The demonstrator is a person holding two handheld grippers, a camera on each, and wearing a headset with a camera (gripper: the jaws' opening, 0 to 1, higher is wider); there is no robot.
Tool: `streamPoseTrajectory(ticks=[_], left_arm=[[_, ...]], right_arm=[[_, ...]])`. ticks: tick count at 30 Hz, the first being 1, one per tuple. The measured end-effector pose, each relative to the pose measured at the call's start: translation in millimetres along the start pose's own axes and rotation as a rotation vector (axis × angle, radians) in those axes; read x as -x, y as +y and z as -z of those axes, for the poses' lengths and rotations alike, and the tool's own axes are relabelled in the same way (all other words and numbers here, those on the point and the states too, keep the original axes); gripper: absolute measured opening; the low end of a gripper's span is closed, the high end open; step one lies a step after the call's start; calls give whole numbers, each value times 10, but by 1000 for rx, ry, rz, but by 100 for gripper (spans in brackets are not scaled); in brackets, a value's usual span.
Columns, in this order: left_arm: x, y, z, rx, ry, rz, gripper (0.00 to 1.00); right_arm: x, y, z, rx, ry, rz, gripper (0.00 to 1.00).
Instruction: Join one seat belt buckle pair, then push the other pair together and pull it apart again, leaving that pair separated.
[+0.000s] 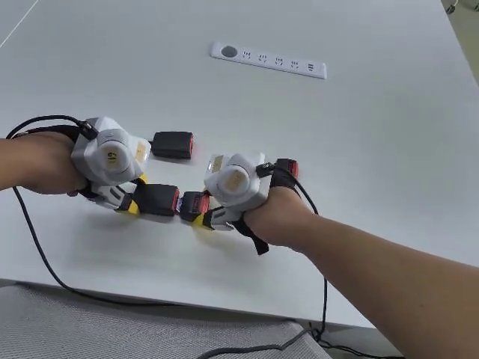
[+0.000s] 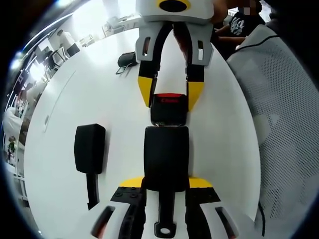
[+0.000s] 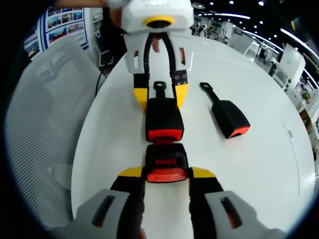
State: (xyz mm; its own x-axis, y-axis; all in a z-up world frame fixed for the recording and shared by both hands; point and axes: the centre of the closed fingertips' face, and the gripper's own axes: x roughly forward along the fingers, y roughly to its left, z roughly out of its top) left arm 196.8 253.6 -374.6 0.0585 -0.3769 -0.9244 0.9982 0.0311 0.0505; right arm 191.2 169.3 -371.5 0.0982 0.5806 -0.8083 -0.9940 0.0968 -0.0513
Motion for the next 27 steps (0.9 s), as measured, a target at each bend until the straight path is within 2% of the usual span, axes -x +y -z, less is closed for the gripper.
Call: streamPoseTrajectory(ticks=[2,8,12,14,17,19,24,27], left_arm=[[-3,1,1,13,3,1,30],[-9,-1,-14,-1,32,-5,32],[-7,-11,-35,-43,56,-6,32],[-1,-14,-49,-87,64,-7,32],[37,-11,-47,-93,83,-17,33],[78,14,-83,-109,62,-30,35],[262,83,-186,-57,12,-49,38],[329,201,-257,-45,-22,-90,38]], right_arm=[[-6,-3,2,3,3,2,34],[-2,-2,-4,-8,2,9,34],[13,5,-5,-15,3,19,35],[19,6,-11,-22,0,28,35],[63,7,-44,-1,-7,34,35],[107,6,-85,-2,-23,32,34],[244,38,-229,8,-61,23,33],[296,18,-289,14,-78,24,33]])
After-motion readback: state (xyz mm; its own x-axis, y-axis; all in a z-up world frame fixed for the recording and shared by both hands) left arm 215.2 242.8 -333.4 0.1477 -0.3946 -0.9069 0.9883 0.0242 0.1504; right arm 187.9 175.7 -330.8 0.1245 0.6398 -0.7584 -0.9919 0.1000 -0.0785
